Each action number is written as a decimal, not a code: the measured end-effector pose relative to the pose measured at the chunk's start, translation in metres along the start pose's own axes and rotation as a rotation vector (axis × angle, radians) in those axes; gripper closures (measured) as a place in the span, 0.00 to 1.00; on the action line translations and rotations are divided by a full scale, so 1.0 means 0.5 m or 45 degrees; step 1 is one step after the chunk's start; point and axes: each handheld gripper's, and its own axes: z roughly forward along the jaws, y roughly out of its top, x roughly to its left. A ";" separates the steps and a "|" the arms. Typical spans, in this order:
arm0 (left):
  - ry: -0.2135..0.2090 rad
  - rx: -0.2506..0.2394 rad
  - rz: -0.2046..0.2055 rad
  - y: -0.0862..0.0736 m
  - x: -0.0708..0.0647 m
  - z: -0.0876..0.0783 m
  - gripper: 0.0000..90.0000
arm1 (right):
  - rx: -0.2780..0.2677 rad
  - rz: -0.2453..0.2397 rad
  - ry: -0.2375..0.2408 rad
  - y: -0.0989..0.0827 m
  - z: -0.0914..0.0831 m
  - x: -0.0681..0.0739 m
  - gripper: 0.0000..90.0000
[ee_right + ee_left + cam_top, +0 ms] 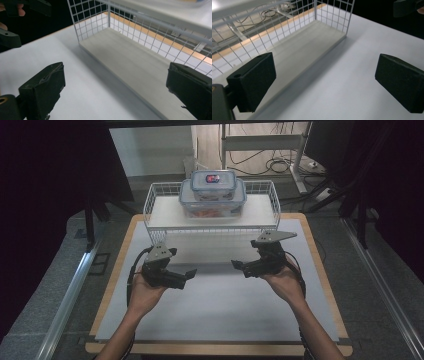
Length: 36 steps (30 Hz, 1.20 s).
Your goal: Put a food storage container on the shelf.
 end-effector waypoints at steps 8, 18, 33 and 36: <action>0.029 0.027 -0.005 -0.056 -0.018 0.013 0.04 | 0.049 -0.034 -0.013 -0.043 0.019 0.015 0.01; 0.051 0.058 -0.017 -0.108 -0.030 0.012 0.04 | 0.063 -0.018 -0.014 -0.097 0.018 0.028 0.01; 0.053 0.104 -0.012 -0.176 -0.061 0.011 0.03 | 0.101 -0.022 -0.011 -0.178 0.014 0.052 0.01; 0.055 0.115 -0.007 -0.186 -0.067 0.011 0.03 | 0.116 0.002 -0.012 -0.197 0.009 0.051 0.01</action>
